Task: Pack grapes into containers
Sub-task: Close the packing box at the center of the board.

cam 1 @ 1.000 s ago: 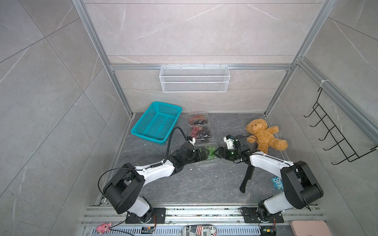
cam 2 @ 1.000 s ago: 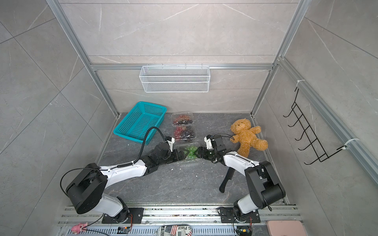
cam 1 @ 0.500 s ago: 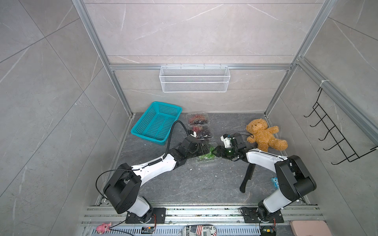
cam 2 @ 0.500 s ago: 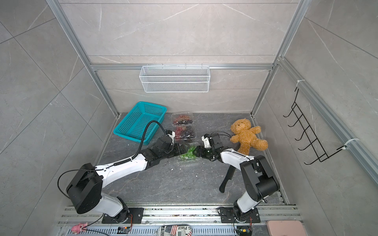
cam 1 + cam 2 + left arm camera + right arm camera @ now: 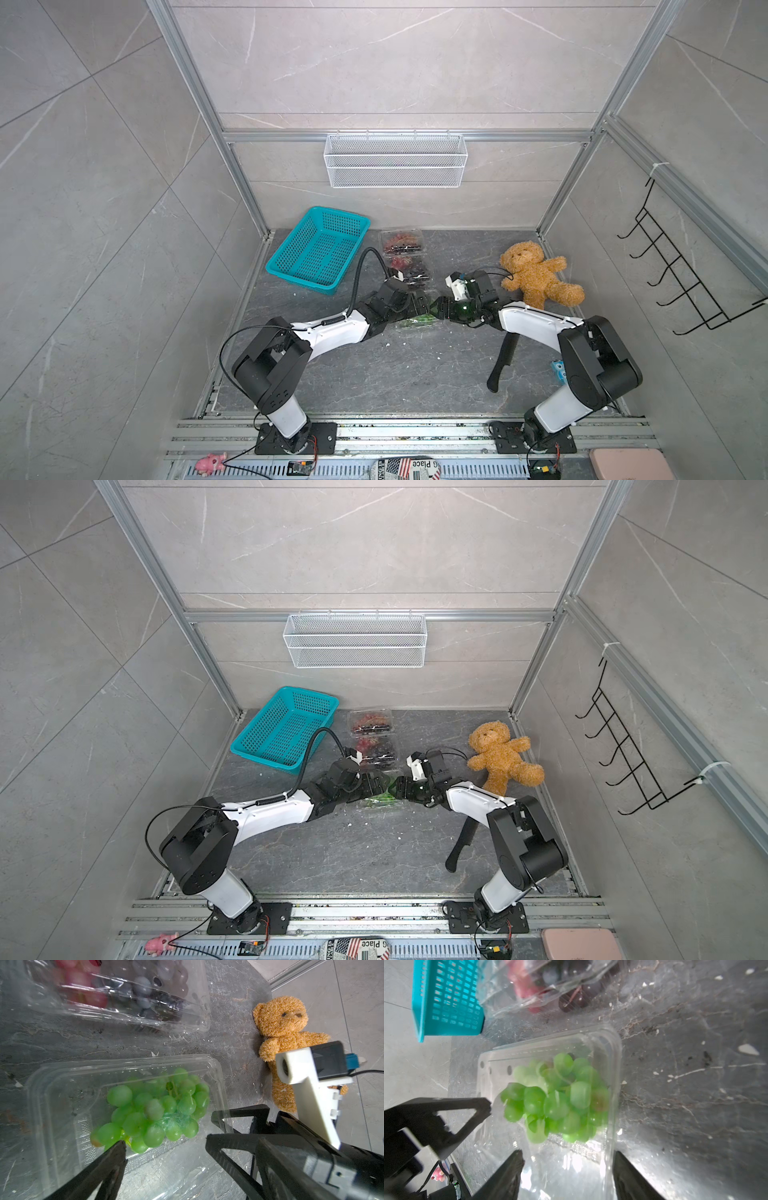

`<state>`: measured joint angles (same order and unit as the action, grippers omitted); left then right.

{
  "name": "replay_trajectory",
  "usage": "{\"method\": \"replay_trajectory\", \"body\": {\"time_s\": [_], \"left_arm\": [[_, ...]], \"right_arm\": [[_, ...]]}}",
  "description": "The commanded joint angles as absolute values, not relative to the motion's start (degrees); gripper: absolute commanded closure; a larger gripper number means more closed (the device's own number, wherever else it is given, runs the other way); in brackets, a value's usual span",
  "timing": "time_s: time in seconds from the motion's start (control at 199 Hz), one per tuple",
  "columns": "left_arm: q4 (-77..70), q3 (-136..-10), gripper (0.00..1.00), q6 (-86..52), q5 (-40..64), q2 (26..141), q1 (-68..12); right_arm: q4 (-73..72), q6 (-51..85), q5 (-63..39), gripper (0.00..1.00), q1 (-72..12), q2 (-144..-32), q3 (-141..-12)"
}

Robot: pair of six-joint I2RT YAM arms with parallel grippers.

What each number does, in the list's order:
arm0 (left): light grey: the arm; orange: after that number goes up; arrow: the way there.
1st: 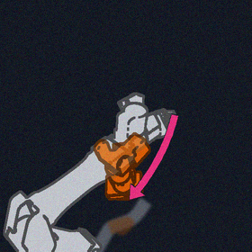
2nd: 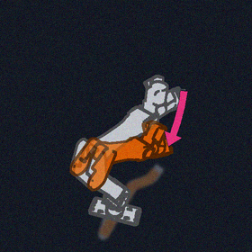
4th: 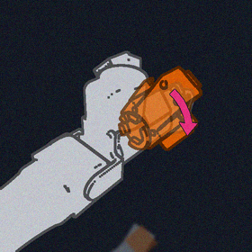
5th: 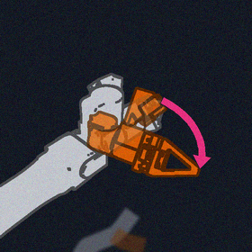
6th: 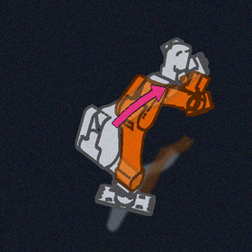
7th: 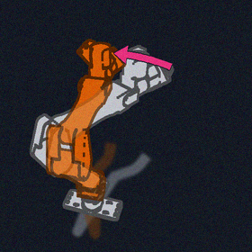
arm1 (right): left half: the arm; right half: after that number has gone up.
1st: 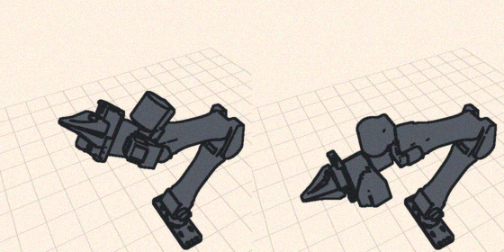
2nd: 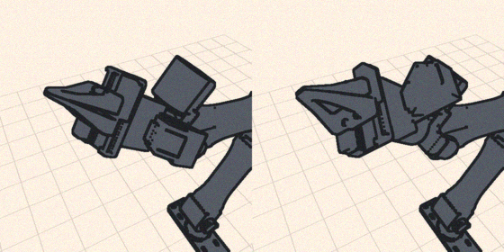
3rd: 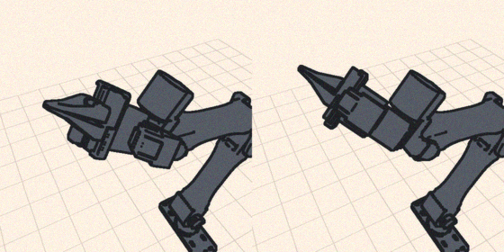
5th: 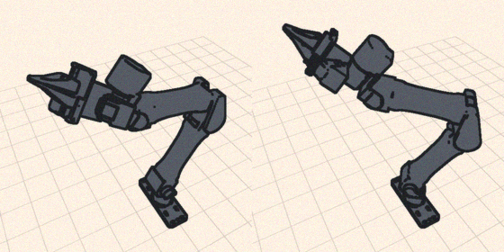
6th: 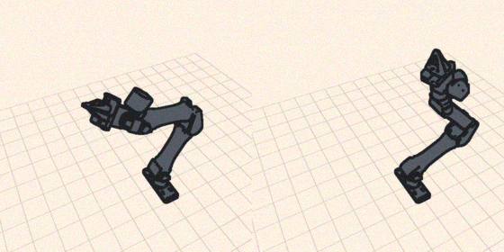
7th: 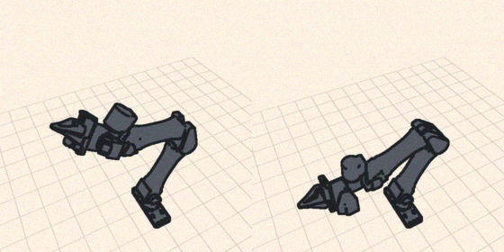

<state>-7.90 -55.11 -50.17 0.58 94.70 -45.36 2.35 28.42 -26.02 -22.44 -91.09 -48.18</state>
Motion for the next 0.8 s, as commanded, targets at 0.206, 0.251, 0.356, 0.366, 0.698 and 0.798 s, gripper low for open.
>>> {"method": "replay_trajectory", "body": {"time_s": [0.206,0.251,0.356,0.366,0.698,0.798], "left_arm": [[-7.8,-52.5,0.00,-51.2,0.8,92.2,-45.3],[-7.8,-52.4,0.01,-51.2,0.8,92.0,-45.3],[-7.7,-52.4,0.01,-51.3,1.0,91.9,-45.3],[-7.6,-52.4,0.01,-51.3,1.0,91.8,-45.3],[-7.1,-51.2,0.01,-51.2,0.6,89.9,-45.3],[-7.0,-51.1,0.01,-51.2,0.5,89.7,-45.3]], "right_arm": [[0.2,29.8,-29.1,0.20,-18.4,-81.8,-40.0],[-0.8,30.7,-29.8,0.21,-18.0,-80.6,-38.4],[-5.5,33.7,-32.1,0.23,-17.0,-77.7,-33.6],[-5.9,34.0,-32.3,0.23,-16.9,-77.5,-33.1],[-20.4,40.6,-39.1,0.33,-14.3,-77.9,-24.8],[-22.9,41.9,-39.6,0.40,-14.2,-80.1,-24.9]]}}
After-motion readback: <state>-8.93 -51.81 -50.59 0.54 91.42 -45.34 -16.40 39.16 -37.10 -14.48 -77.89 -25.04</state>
